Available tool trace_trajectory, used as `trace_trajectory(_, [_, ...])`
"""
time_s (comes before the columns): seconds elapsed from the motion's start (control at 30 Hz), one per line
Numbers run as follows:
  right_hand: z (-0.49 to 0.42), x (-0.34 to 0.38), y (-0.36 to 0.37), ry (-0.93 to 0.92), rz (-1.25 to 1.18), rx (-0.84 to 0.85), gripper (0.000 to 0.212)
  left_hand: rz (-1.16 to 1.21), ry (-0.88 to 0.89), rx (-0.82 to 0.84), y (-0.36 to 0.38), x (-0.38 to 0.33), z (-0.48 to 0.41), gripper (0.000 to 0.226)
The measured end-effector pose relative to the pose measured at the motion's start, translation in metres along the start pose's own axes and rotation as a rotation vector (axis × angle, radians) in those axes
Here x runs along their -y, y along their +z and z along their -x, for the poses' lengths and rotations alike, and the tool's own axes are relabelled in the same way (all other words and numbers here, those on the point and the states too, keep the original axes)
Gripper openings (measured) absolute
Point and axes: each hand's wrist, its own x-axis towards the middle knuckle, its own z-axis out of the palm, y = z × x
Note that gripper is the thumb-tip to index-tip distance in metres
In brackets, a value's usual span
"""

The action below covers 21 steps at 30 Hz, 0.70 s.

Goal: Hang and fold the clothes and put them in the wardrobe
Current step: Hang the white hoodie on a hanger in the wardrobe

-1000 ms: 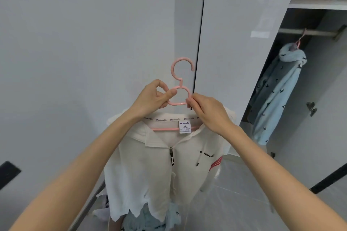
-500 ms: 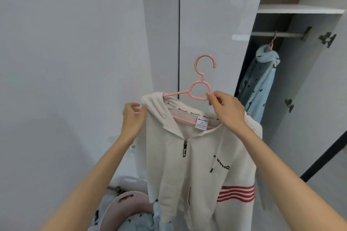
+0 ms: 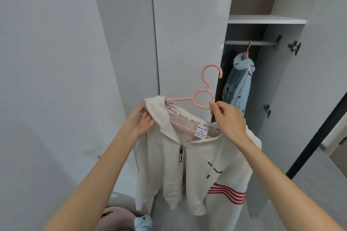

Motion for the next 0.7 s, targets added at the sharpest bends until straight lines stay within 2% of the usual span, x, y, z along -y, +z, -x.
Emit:
trace_trajectory(0.13, [-0.006, -0.011, -0.014, 0.033, 0.005, -0.048, 0.038, 0.265, 0.021, 0.005, 0.020, 0.014, -0.010, 0.009])
trace_trajectory(0.23, [-0.014, -0.025, -0.026, 0.082, -0.015, -0.104, 0.040, 0.381, 0.066, 0.011, 0.028, 0.020, -0.015, 0.013])
trace_trajectory(0.4, [-0.027, -0.046, -0.041, 0.165, -0.025, -0.178, 0.042, 0.275, 0.082, 0.000, 0.031, 0.031, -0.016, 0.019])
trace_trajectory(0.7, [-0.043, -0.049, -0.048, 0.164, -0.010, -0.183, 0.045, 0.118, -0.147, -0.240, -0.015, 0.112, -0.023, 0.021])
